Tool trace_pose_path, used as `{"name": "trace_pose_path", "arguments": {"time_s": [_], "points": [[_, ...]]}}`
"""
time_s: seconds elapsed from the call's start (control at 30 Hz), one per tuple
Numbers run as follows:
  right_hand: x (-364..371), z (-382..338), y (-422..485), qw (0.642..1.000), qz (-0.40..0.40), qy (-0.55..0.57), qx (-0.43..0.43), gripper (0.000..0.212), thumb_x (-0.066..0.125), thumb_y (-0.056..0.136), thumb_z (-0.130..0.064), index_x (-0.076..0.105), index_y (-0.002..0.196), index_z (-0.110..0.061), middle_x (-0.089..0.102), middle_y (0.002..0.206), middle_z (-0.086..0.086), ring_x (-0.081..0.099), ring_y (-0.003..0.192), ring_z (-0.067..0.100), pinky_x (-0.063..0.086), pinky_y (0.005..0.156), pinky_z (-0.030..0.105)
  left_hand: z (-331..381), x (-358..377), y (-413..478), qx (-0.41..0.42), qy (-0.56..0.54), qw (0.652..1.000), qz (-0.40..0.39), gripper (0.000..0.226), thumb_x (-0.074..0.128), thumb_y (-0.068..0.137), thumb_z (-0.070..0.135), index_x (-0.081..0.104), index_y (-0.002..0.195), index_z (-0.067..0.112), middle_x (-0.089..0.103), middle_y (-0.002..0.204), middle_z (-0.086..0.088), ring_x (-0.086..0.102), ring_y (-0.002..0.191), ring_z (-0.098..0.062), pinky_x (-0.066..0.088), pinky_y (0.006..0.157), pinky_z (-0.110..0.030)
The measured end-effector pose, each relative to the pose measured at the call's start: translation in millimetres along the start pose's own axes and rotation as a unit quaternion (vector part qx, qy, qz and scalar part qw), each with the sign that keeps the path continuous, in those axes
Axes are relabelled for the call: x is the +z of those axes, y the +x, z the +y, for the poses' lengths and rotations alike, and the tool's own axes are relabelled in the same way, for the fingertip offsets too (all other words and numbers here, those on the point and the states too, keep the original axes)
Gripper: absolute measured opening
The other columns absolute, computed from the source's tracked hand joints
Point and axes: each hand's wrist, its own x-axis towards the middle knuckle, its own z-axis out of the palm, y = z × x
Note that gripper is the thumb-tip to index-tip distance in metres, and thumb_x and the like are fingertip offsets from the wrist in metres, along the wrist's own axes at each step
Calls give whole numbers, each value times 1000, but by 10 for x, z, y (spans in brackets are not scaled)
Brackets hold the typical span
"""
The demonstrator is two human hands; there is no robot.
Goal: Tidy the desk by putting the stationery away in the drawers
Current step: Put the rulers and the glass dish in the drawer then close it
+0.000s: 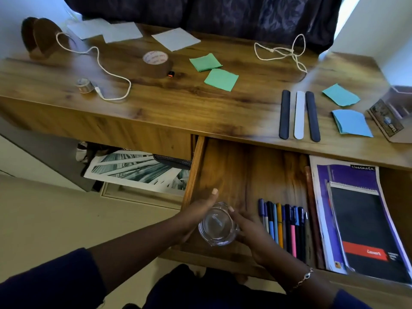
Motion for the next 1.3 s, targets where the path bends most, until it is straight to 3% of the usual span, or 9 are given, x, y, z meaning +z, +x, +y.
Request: {"name": "trace_pose_path", "arguments": {"time_s": [0.27, 0.37, 0.53, 0.67, 0.87, 0.93, 1.03, 1.13, 1.3], "points": [[-58, -46, -48, 1000, -17, -18, 16, 37, 49, 90, -41, 56, 111, -11, 64, 105, 6, 63, 92, 16, 53, 86, 34, -48, 45, 33, 8, 18, 1000, 8, 98, 30, 66, 80, 44, 135, 11, 47, 140, -14, 45, 128, -27, 34, 109, -43], [4, -44, -62, 998, -37, -38, 23, 27, 47, 92, -41, 55, 98, -16, 64, 96, 3, 62, 87, 13, 51, 85, 32, -45, 39, 53, 0, 25, 999, 38, 122, 36, 49, 93, 38, 139, 11, 41, 144, -14, 41, 131, -28, 34, 109, -45], [36, 8, -50, 996, -42, -82, -8, 26, 44, 93, -42, 55, 94, -18, 64, 96, 2, 63, 91, 13, 52, 90, 34, -18, 131, 99, -11, 79, 995, 66, 80, 26, 87, 65, 34, 141, 6, 36, 147, -15, 35, 135, -28, 30, 107, -38], [37, 19, -52, 996, -37, -86, -15, 23, 43, 94, -41, 53, 91, -21, 63, 99, 4, 61, 92, 14, 48, 96, 38, -58, 177, 157, 1, 112, 992, 61, 60, 23, 98, 47, 38, 138, 6, 41, 143, -17, 38, 132, -28, 33, 102, -31], [9, 38, -43, 993, -26, -113, -26, 37, 40, 97, -35, 55, 109, -3, 61, 116, 22, 58, 110, 34, 44, 99, 44, -91, 197, 152, 22, 154, 987, 38, 53, 24, 99, 44, 46, 134, 12, 49, 137, -14, 46, 126, -25, 35, 96, -29], [-29, 38, -42, 994, -30, -105, -28, 37, 40, 97, -35, 58, 109, -5, 66, 105, 15, 64, 98, 25, 50, 89, 36, -106, 216, 168, 49, 175, 981, 61, 51, 29, 98, 44, 45, 133, 12, 47, 137, -12, 47, 124, -23, 37, 95, -29], [-136, 54, -36, 993, -15, -102, -66, 21, 41, 97, -29, 59, 94, -19, 61, 77, -8, 58, 71, 1, 47, 69, 18, -37, 265, 197, 113, 217, 964, 103, 55, 34, 97, 42, 27, 144, 14, 23, 153, -7, 30, 137, -22, 30, 102, -30], [-332, -12, -24, 979, 36, -155, -127, 18, 45, 96, -26, 61, 100, -17, 59, 81, -10, 57, 79, 2, 47, 75, 21, 170, 319, 246, 142, 249, 951, 113, 64, 37, 96, 44, 14, 148, 17, 4, 158, -3, 6, 145, -21, 17, 114, -39], [-825, -330, 30, 951, 83, -217, -205, 16, 49, 95, -19, 61, 85, -22, 61, 77, -4, 59, 74, 9, 48, 69, 26, 661, 541, 351, 197, 298, 930, 81, 64, 43, 96, 38, 13, 148, 15, 5, 158, -3, 3, 145, -17, 14, 116, -34]]}}
